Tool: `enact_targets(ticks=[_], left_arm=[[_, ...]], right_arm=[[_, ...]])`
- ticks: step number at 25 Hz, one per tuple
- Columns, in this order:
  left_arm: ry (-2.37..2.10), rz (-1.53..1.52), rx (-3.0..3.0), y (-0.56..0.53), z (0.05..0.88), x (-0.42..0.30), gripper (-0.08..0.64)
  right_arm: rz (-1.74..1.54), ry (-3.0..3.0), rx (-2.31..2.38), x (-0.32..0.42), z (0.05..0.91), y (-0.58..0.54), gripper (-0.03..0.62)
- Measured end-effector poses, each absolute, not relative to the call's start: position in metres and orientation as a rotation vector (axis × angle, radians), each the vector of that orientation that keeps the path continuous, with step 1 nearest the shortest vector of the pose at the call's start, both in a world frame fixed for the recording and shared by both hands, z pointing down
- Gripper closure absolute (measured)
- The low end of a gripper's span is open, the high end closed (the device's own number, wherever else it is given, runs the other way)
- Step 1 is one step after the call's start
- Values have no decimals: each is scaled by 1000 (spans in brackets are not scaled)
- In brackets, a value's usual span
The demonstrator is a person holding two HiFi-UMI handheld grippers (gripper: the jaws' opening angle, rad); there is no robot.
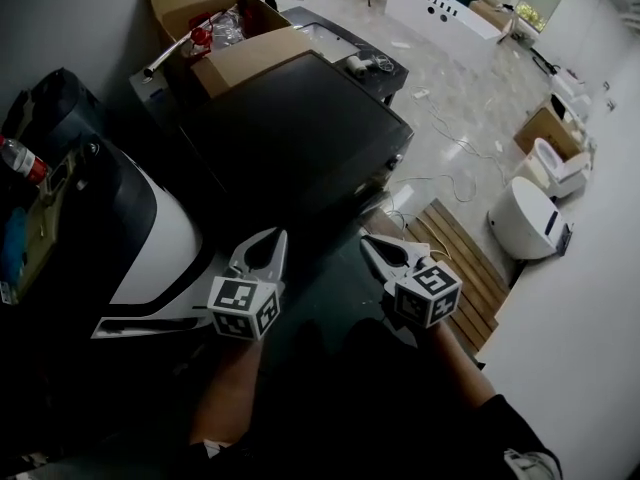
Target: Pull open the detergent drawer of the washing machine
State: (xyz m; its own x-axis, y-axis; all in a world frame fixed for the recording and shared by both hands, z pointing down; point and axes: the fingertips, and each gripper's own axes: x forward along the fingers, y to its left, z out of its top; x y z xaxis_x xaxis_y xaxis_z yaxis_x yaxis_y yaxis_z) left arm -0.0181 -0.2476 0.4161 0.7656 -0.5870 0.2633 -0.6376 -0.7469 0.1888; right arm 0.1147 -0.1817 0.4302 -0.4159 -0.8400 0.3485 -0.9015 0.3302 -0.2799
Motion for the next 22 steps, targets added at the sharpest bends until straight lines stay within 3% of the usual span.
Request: enact_targets(ticks=[22], left_arm=[[-1538,284,2304,-264,443,32,560]], right_arm=[[572,-2646,1058,201,461,-264,592]])
